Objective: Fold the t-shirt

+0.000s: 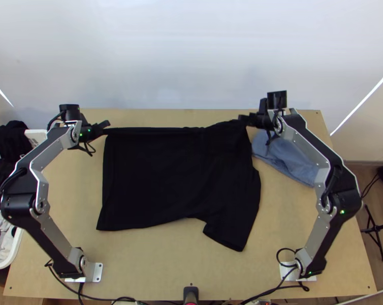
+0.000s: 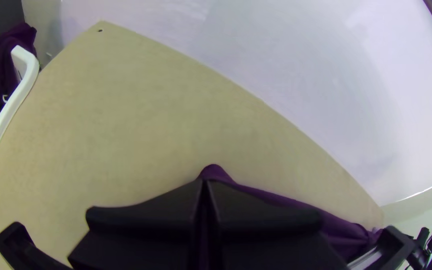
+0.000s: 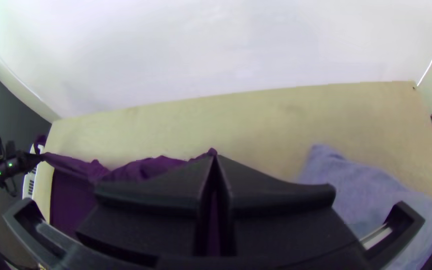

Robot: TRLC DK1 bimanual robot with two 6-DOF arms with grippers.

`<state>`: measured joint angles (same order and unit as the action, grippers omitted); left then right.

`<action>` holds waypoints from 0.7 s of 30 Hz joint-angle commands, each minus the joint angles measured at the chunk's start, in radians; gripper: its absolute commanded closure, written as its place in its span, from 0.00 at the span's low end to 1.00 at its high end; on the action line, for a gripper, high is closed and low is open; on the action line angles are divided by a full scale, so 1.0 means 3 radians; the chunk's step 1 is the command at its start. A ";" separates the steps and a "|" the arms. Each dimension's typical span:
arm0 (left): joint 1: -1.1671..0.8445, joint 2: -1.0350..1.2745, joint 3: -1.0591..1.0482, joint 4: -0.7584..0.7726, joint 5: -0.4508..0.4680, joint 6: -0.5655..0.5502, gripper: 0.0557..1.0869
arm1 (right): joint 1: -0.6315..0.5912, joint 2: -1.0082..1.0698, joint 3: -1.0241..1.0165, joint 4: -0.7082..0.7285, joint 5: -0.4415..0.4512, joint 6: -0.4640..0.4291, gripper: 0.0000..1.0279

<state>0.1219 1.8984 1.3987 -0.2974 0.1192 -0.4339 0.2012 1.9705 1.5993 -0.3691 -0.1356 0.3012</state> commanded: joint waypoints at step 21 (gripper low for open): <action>-0.0115 -0.0683 -0.0280 0.0378 0.0068 -0.0098 0.04 | 0.0076 -0.0228 0.0769 -0.2661 0.0176 0.0474 0.04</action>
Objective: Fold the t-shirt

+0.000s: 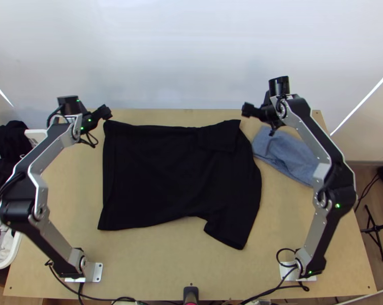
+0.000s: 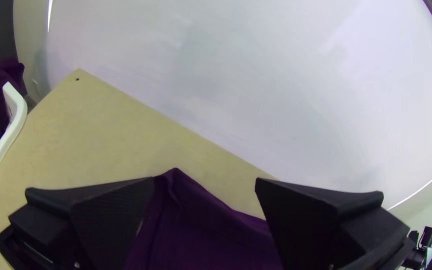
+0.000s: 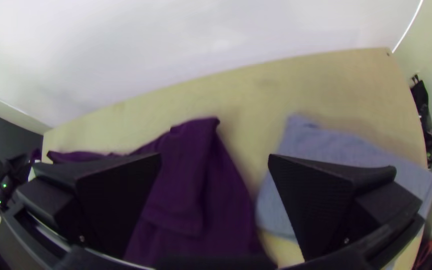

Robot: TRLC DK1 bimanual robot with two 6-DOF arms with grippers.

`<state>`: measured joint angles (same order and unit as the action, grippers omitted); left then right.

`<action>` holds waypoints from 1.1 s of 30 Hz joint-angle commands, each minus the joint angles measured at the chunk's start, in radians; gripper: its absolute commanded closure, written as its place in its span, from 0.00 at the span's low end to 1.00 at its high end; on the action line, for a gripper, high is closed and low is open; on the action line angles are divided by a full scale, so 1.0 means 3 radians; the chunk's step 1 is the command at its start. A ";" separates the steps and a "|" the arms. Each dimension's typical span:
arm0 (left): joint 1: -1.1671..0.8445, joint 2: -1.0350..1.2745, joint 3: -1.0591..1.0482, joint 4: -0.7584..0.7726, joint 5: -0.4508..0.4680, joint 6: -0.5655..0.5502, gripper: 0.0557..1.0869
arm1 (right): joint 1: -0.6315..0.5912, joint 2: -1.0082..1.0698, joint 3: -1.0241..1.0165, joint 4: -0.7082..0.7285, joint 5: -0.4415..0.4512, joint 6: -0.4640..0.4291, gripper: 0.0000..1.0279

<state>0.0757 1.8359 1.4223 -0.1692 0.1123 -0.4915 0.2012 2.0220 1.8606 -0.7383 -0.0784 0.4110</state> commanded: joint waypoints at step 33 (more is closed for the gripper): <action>0.0019 -0.1247 -0.0973 -0.0310 -0.0052 -0.0059 0.04 | -0.0379 -0.3002 -0.4392 0.0390 -0.1181 0.0123 0.37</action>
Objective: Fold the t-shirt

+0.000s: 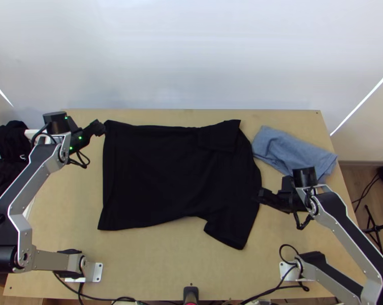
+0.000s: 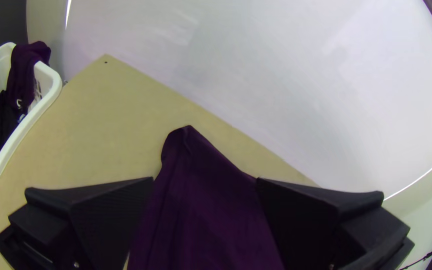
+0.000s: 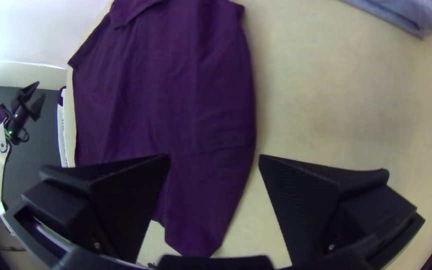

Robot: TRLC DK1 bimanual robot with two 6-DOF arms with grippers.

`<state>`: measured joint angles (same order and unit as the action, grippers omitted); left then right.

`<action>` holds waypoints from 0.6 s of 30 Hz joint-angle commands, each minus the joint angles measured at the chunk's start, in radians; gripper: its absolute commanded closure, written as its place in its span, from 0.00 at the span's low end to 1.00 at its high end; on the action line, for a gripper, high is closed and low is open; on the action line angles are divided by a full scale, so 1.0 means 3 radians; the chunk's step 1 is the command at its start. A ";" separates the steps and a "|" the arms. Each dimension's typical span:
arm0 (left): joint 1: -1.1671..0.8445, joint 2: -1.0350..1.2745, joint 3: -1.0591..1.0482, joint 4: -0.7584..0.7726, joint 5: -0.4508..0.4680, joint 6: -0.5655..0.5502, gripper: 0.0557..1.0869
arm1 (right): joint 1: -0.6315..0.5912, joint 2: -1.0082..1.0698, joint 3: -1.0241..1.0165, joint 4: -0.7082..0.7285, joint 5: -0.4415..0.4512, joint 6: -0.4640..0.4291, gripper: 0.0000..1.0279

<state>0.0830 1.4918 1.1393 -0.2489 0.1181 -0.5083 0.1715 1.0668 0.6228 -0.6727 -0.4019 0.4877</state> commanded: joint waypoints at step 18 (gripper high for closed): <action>-0.0011 -0.0151 -0.0014 -0.0080 -0.0117 -0.0008 0.04 | -0.0229 0.0351 -0.0394 0.0760 -0.0102 -0.0087 0.64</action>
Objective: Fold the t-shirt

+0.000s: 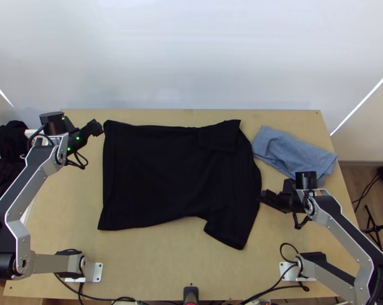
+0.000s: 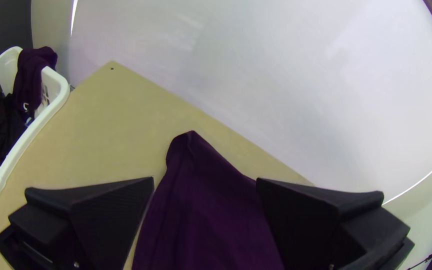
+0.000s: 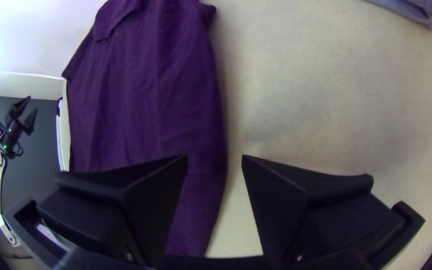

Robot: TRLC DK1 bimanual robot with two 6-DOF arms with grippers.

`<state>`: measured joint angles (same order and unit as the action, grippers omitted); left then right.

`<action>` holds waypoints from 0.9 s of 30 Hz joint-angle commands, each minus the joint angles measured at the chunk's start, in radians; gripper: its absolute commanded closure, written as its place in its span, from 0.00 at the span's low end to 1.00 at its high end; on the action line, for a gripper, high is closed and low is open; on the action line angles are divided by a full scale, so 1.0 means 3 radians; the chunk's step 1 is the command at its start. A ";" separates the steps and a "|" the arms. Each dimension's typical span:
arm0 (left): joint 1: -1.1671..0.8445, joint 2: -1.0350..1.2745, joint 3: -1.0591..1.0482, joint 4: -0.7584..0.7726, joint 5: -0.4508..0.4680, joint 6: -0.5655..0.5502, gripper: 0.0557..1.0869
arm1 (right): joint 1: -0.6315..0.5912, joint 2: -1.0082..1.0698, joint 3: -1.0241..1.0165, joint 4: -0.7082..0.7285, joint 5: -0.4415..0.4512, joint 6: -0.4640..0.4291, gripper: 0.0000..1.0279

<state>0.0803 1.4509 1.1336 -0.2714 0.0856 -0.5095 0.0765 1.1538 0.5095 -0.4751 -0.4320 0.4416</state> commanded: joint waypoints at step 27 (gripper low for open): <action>0.0177 -0.0142 -0.0296 -0.0803 -0.0014 0.1315 0.17 | 0.0246 0.0015 -0.0226 0.0459 0.0208 0.0144 0.97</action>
<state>0.1139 1.4212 1.1027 -0.4049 0.0818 -0.3267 0.1440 1.1934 0.4706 -0.3721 -0.4057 0.4828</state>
